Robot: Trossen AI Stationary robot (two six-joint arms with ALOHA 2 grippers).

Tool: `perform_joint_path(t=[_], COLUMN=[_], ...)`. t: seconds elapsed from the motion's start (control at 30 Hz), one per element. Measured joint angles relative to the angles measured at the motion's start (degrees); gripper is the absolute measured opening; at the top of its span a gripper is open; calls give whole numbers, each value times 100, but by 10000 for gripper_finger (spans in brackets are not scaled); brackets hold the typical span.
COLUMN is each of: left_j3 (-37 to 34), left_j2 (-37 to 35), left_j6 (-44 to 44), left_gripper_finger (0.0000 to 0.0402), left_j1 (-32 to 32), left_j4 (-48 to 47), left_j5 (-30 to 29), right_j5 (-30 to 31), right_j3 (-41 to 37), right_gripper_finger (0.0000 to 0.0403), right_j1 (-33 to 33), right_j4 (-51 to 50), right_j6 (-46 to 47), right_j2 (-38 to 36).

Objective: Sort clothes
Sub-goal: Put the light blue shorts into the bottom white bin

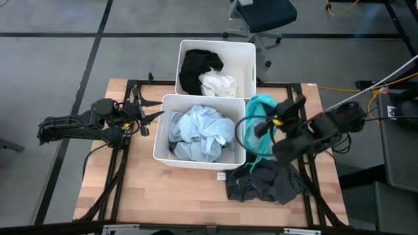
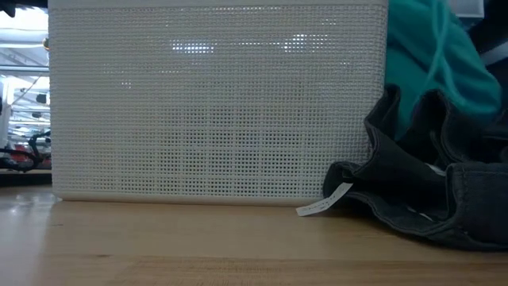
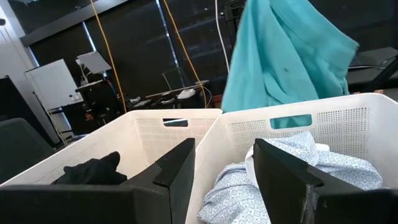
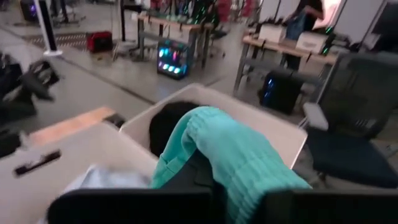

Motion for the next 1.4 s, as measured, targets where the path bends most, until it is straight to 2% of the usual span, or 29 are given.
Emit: perform_joint_path(t=[0.17, 0.27, 0.37, 0.53, 0.7, 0.93, 1.17, 1.23, 1.4], left_j3=[1, 1, -1, 2, 2, -1, 1, 2, -1], left_j2=[0, 0, 0, 0, 0, 0, 0, 0, 0], left_j6=[16, 17, 17, 17, 17, 19, 20, 21, 25], left_gripper_finger=[150, 150, 150, 150, 150, 150, 150, 150, 150], left_j1=[0, 2, 2, 1, 1, 1, 2, 2, 2], left_j4=[0, 2, 13, 13, 13, 27, 30, 28, 24], left_j5=[0, 0, 0, 0, 0, 0, 0, 0, 0], right_j5=[289, 296, 192, -595, -1607, -3219, -4533, -4776, -4813], right_j3=[410, 542, 616, 624, 624, 622, 620, 620, 620], right_gripper_finger=[9, 13, 14, 15, 15, 16, 16, 16, 16], right_j1=[-251, -478, -700, -1084, -1410, -1800, -2236, -2296, -2278], right_j4=[698, 1560, 2678, 4913, 6645, 7864, 8268, 8260, 7776], right_j6=[-1200, -2110, -3393, -5558, -6889, -7318, -7075, -6961, -6903], right_j2=[0, 0, 2, 3, 55, 191, 576, 729, 1238])
